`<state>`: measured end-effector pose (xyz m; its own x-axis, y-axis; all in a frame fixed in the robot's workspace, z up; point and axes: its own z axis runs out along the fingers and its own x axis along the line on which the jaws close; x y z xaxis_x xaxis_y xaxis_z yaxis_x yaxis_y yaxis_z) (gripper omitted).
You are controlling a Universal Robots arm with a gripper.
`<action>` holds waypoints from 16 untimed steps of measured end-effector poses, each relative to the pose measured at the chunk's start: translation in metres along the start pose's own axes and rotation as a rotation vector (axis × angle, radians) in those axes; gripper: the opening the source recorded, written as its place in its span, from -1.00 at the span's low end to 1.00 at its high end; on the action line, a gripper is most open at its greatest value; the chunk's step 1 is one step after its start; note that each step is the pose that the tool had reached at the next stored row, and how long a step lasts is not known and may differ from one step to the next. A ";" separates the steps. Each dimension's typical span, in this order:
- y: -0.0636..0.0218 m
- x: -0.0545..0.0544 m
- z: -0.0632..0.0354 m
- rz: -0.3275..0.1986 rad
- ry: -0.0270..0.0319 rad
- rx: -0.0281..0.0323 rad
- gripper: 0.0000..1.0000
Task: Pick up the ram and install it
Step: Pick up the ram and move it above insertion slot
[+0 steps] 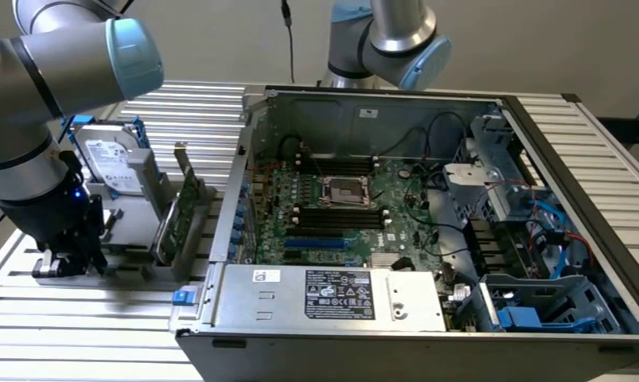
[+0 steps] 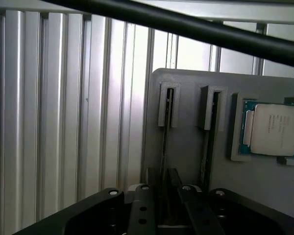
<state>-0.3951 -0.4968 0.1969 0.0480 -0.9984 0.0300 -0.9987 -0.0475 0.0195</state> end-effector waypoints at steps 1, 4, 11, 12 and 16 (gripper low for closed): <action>0.0000 0.000 0.0001 0.000 -0.0007 0.0000 -0.56; 0.0000 0.001 0.0001 0.000 -0.0031 0.0000 -0.73; 0.0000 0.001 0.0002 0.000 -0.0045 0.0002 -0.73; 0.0000 0.001 -0.0002 0.000 -0.0053 0.0003 -0.73; 0.0001 0.001 -0.0074 0.004 -0.0109 0.0004 -0.73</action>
<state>-0.3951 -0.4976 0.2044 0.0441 -0.9988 0.0191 -0.9989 -0.0438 0.0190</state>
